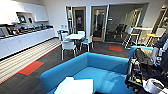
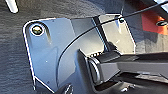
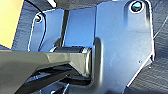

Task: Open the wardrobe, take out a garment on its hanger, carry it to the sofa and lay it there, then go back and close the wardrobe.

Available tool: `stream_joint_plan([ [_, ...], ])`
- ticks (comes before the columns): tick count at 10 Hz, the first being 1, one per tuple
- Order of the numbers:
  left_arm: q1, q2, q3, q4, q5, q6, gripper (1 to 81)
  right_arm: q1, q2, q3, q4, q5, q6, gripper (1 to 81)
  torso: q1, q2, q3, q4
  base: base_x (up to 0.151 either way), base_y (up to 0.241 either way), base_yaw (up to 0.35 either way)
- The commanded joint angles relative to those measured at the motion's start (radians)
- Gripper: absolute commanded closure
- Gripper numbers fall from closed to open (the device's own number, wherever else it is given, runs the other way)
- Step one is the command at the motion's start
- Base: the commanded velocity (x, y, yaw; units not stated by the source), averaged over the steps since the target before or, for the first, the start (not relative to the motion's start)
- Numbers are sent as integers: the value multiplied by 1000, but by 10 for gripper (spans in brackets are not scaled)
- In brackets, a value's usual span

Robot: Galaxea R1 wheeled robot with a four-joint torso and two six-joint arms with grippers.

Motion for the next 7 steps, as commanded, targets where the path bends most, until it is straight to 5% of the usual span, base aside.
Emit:
stream_joint_plan([
  [1,-40,-8,-7,2,34,4,10,28,3,-2,-8,-61,-3,10,0,0,0,0,0,0,151],
  [7,-40,-8,-9,2,34,3,10,26,3,-5,-8,-61,-3,10,1,0,0,0,0,0,178],
])
